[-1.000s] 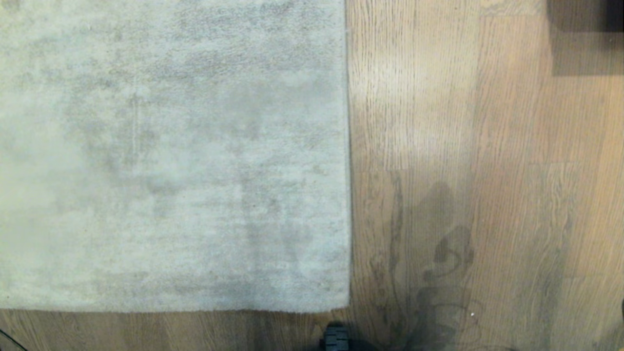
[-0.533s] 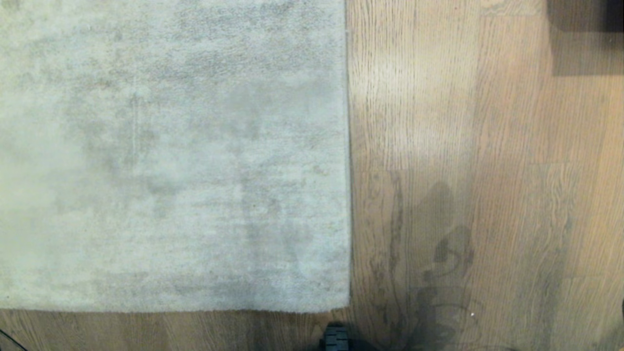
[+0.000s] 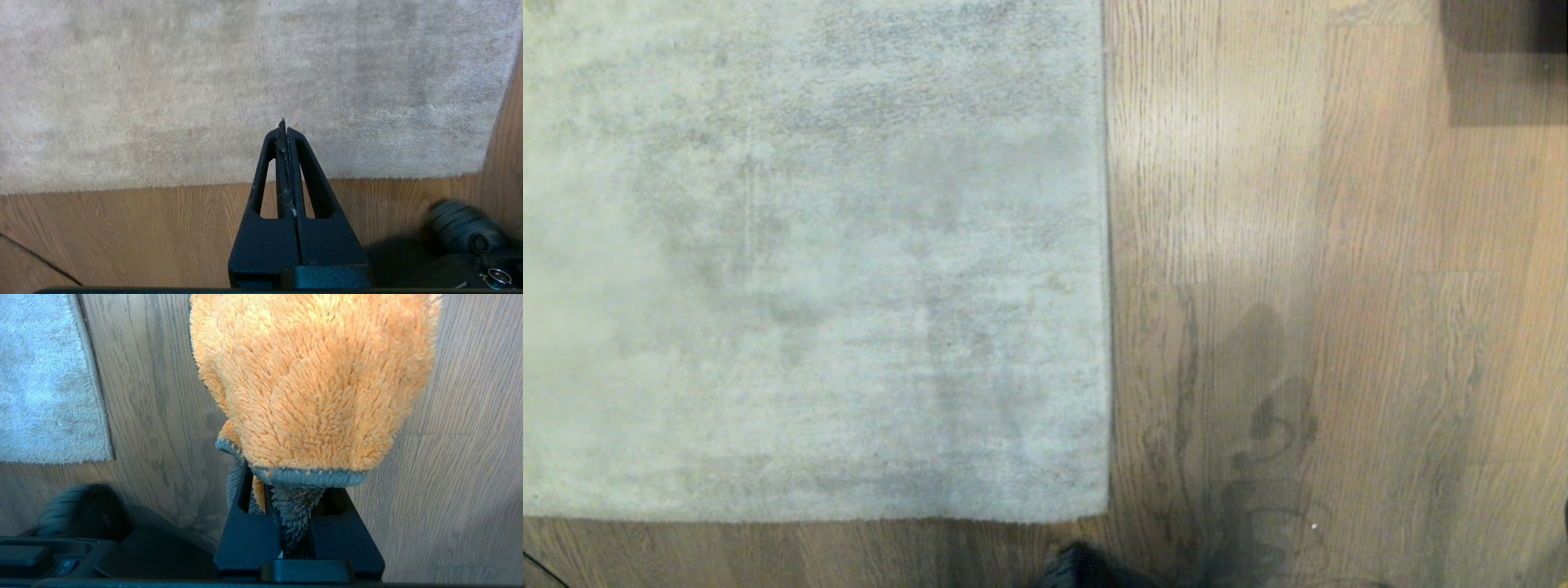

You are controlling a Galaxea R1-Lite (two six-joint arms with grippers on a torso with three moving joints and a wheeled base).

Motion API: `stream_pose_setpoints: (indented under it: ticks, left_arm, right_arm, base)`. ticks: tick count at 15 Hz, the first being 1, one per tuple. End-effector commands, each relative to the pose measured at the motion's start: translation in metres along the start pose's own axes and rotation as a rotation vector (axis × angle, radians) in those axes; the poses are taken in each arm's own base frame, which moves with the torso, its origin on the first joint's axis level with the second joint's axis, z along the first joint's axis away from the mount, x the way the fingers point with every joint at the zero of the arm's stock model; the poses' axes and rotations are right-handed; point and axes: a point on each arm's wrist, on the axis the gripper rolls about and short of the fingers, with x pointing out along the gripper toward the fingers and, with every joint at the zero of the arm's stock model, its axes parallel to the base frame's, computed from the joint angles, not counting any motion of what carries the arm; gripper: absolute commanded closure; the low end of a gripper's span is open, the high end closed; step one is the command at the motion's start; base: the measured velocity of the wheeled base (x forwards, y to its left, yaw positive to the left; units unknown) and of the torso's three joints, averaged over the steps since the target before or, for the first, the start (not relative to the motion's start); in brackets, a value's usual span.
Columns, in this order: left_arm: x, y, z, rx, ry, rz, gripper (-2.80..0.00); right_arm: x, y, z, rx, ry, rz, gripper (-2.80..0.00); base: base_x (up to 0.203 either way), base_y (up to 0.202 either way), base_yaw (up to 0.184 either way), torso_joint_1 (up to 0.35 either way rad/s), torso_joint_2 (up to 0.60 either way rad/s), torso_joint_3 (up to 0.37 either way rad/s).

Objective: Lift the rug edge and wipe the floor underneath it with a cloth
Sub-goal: Put down the rag

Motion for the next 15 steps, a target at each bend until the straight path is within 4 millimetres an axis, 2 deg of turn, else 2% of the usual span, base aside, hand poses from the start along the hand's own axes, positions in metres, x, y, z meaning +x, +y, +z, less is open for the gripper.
stream_pose_setpoints:
  ticks: [1,4,12,15]
  left_arm:
    - [-0.0001,0.0,0.0001,0.002,-0.001,0.0,0.0]
    - [0.0,0.0,-0.0002,0.002,0.0,0.0,0.0]
    - [0.0,0.0,-0.0002,-0.001,0.0,0.002,0.0]
    - [0.0,0.0,-0.0001,-0.004,-0.001,0.0,0.0]
  right_arm:
    - [0.0001,0.0,0.0001,-0.001,0.0,0.0,0.0]
    - [0.0001,0.0,0.0001,-0.001,0.0,0.001,0.0]
    - [0.0001,0.0,0.0001,-0.001,0.0,0.001,0.0]
    - [0.0001,0.0,0.0001,-0.001,0.0,0.001,0.0]
  base:
    - [0.0,0.0,0.0,0.0,0.0,0.0]
    - [0.001,-0.084,0.001,0.001,0.0,-0.001]
    - [0.0,-0.194,0.0,0.003,0.0,0.001]
    - [0.0,-0.074,0.0,0.003,0.0,0.003]
